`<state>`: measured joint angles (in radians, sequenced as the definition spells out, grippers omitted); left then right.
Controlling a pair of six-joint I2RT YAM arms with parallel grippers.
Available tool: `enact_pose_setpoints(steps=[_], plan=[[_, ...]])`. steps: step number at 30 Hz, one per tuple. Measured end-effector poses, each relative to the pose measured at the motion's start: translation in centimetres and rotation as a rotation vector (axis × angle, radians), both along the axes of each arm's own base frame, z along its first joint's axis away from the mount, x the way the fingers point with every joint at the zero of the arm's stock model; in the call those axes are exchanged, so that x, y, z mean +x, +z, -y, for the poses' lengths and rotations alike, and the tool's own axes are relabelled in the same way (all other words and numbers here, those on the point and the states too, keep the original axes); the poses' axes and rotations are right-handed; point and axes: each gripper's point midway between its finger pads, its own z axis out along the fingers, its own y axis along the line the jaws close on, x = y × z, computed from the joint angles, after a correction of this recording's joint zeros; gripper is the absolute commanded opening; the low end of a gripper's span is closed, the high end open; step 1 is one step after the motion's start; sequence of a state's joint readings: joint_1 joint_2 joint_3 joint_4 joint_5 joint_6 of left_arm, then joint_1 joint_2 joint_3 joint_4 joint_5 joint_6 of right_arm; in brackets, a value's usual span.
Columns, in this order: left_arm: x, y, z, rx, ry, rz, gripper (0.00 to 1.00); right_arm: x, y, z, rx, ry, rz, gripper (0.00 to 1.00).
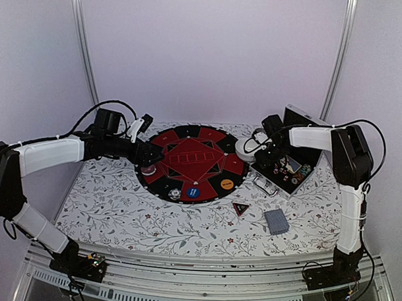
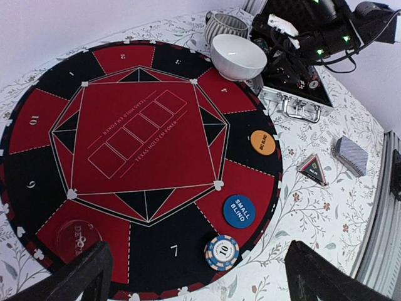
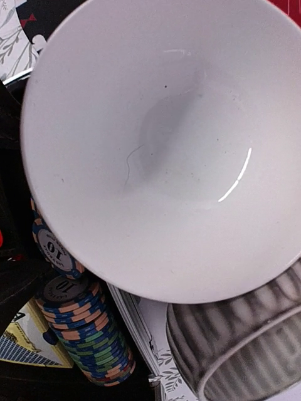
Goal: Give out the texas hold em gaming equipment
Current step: Pick up the pile of poker chips from the chip case.
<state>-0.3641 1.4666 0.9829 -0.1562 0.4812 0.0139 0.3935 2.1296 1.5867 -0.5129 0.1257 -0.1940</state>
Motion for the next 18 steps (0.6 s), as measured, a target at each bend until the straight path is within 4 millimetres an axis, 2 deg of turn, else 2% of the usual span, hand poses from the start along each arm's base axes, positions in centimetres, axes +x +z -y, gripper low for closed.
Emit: enact_pose_setpoints(steps=[4, 9, 18], plan=[[0.0, 0.0, 0.0, 0.0, 0.0, 0.0, 0.98, 0.2, -0.9, 0.4, -0.022, -0.011, -0.006, 0.6], [0.0, 0.0, 0.0, 0.0, 0.0, 0.0, 0.98, 0.5, -1.5, 1.1, -0.064, -0.032, 0.004, 0.51], [0.0, 0.0, 0.0, 0.0, 0.0, -0.001, 0.98, 1.6, -1.0, 2.3, -0.105, -0.093, 0.061, 0.22]])
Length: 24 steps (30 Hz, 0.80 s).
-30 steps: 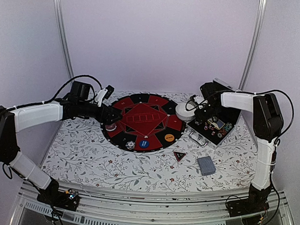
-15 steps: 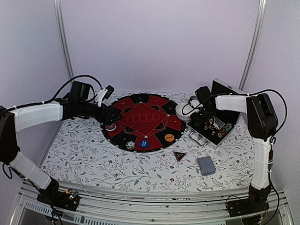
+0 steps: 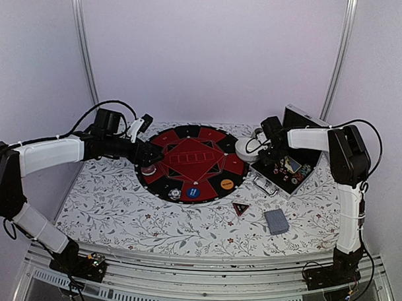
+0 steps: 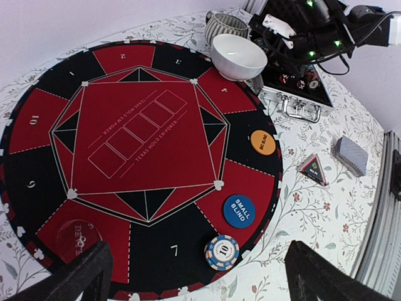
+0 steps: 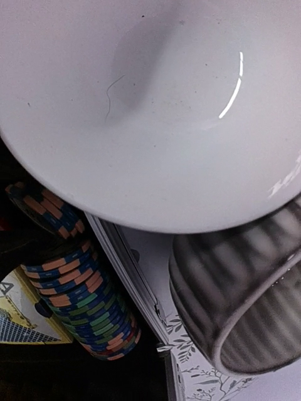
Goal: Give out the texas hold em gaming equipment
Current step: Pick up the pile of poker chips from the chip case, then pass from the right arm to the left
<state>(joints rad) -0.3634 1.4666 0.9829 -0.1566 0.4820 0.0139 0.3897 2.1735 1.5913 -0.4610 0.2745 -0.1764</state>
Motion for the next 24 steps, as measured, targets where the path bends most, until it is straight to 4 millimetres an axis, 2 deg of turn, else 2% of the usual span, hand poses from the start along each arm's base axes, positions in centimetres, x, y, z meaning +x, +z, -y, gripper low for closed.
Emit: enact_pose_setpoints(steps=[3, 4, 8, 14, 17, 20, 24], plan=[[0.0, 0.0, 0.0, 0.0, 0.0, 0.0, 0.98, 0.1, 0.1, 0.2, 0.0, -0.01, 0.005, 0.05], [0.0, 0.0, 0.0, 0.0, 0.0, 0.0, 0.98, 0.1, 0.1, 0.2, 0.002, -0.014, 0.007, 0.04], [0.0, 0.0, 0.0, 0.0, 0.0, 0.0, 0.98, 0.4, 0.9, 0.9, 0.019, -0.038, 0.016, 0.03], [0.0, 0.0, 0.0, -0.001, -0.002, -0.001, 0.98, -0.2, 2.1, 0.7, 0.086, -0.049, 0.014, 0.02], [-0.1, 0.0, 0.1, -0.005, -0.007, -0.002, 0.98, -0.5, 5.0, 0.2, 0.154, -0.051, 0.044, 0.03], [-0.3, 0.3, 0.3, -0.015, -0.019, 0.002, 0.96, -0.9, 9.2, -0.1, 0.233, -0.052, 0.101, 0.02], [-0.7, 2.0, 0.6, -0.045, -0.048, 0.046, 0.92, -1.9, 14.0, -0.7, 0.339, -0.041, 0.151, 0.02]])
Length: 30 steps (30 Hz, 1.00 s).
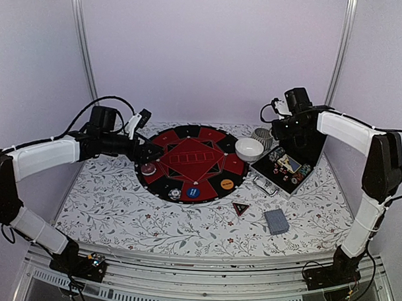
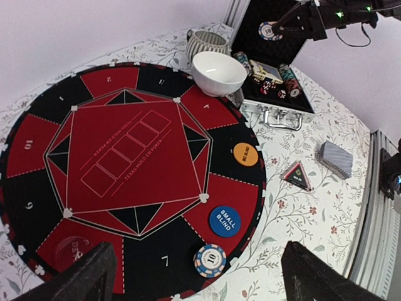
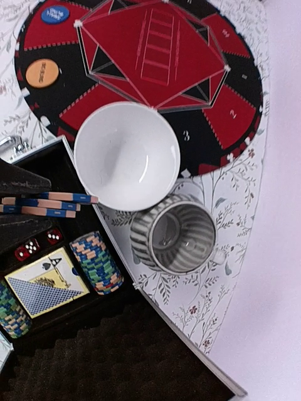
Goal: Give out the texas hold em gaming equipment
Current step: Pass from the right arm to the left
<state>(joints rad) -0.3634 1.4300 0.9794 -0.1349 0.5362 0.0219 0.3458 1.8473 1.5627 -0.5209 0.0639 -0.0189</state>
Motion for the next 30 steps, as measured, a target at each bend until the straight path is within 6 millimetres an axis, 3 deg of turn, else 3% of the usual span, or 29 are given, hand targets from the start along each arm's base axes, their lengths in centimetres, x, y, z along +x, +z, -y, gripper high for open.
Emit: enact_pose_setpoints(steps=[4, 6, 11, 13, 15, 17, 20, 25, 30], plan=[[-1.2, 2.6, 0.5, -0.015, -0.036, 0.129, 0.91, -2.0, 3.6, -1.8, 0.122, 0.054, 0.013, 0.02], [-2.8, 3.8, 1.6, 0.012, -0.077, 0.238, 0.93, -3.5, 5.1, -3.5, 0.174, 0.094, 0.01, 0.02], [-11.3, 6.4, 7.9, 0.038, -0.336, 0.535, 0.98, -9.3, 6.2, -12.3, 0.309, 0.302, -0.072, 0.02], [-14.3, 7.5, 9.0, 0.029, -0.409, 0.661, 0.98, -12.6, 6.4, -16.3, 0.368, 0.404, -0.129, 0.02], [-15.6, 8.4, 9.5, 0.044, -0.436, 0.77, 0.98, -15.5, 6.5, -19.3, 0.414, 0.492, -0.176, 0.02], [-16.0, 8.6, 10.1, 0.076, -0.445, 0.839, 0.98, -18.6, 6.6, -22.3, 0.464, 0.586, -0.228, 0.02], [-16.0, 7.0, 11.1, 0.158, -0.474, 0.885, 0.98, -21.7, 6.6, -25.1, 0.521, 0.678, -0.293, 0.02], [-14.9, 3.6, 11.7, 0.276, -0.498, 0.871, 0.98, -23.7, 5.7, -26.5, 0.601, 0.731, -0.359, 0.02], [-12.3, 1.0, 12.4, 0.386, -0.449, 0.806, 0.84, -24.4, 4.4, -26.7, 0.635, 0.728, -0.41, 0.02]])
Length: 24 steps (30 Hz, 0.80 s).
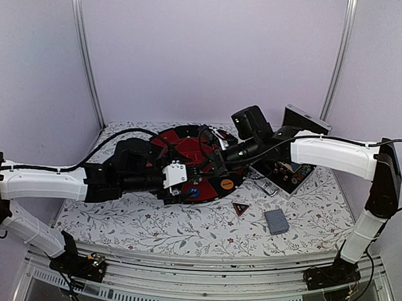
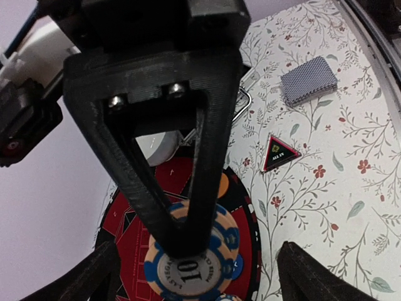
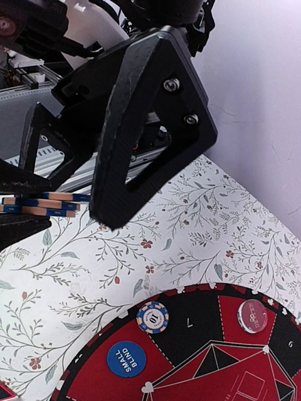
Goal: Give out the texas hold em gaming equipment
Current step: Pass from the right arm to the left
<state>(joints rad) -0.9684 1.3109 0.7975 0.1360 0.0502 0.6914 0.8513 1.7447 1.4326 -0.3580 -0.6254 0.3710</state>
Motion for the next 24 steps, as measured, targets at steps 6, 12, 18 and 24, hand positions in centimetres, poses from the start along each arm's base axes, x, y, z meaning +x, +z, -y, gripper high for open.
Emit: enact_pose_setpoints(steps=[6, 12, 18, 24], plan=[[1.1, 0.1, 0.8, -0.005, 0.039, -0.022, 0.61, -0.4, 0.3, -0.5, 0.042, 0.023, -0.018, 0.02], [1.5, 0.0, 1.3, -0.009, 0.049, -0.052, 0.38, -0.3, 0.3, -0.9, 0.058, 0.028, -0.014, 0.02], [1.4, -0.1, 1.5, -0.014, 0.045, -0.07, 0.76, -0.3, 0.4, -0.9, 0.062, 0.031, -0.01, 0.02], [1.9, -0.6, 1.2, -0.014, 0.088, -0.092, 0.78, -0.1, -0.2, -0.7, 0.055, 0.024, -0.021, 0.02]])
